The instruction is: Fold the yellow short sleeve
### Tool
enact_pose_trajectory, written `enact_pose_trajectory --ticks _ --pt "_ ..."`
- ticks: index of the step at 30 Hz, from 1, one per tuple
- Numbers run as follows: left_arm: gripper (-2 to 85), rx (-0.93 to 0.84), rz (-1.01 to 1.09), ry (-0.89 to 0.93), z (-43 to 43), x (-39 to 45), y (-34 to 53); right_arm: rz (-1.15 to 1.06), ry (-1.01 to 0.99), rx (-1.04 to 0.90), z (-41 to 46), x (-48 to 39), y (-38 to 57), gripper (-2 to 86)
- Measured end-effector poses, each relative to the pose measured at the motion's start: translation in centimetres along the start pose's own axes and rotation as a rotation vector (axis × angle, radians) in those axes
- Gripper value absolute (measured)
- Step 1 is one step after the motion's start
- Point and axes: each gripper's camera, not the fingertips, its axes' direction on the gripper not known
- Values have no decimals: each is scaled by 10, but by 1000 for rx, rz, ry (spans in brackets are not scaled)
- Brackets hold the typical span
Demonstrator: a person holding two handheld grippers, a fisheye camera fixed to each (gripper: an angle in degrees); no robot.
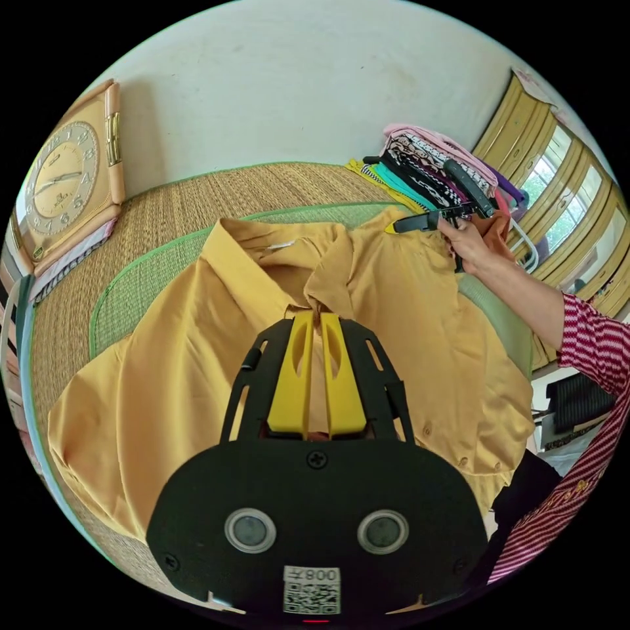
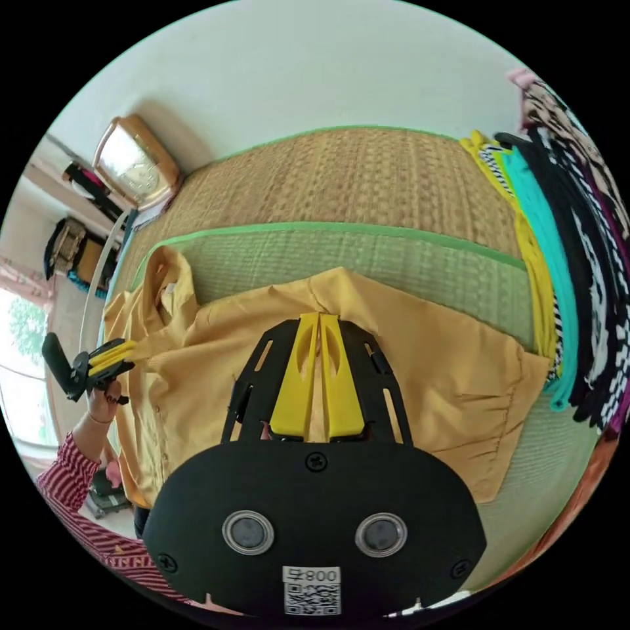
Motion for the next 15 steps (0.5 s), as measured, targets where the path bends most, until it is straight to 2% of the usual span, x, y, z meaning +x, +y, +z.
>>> enact_pose_trajectory --ticks 5,11,15 --pt "4 20 -22 20 9 -1 -5 95 28 45 -28 18 5 1" --pt "4 51 -36 2 -4 -7 -5 -87 -132 148 -61 -78 18 1" --pt "3 15 -73 -57 7 -24 -18 -270 -227 75 -37 -170 1 1"
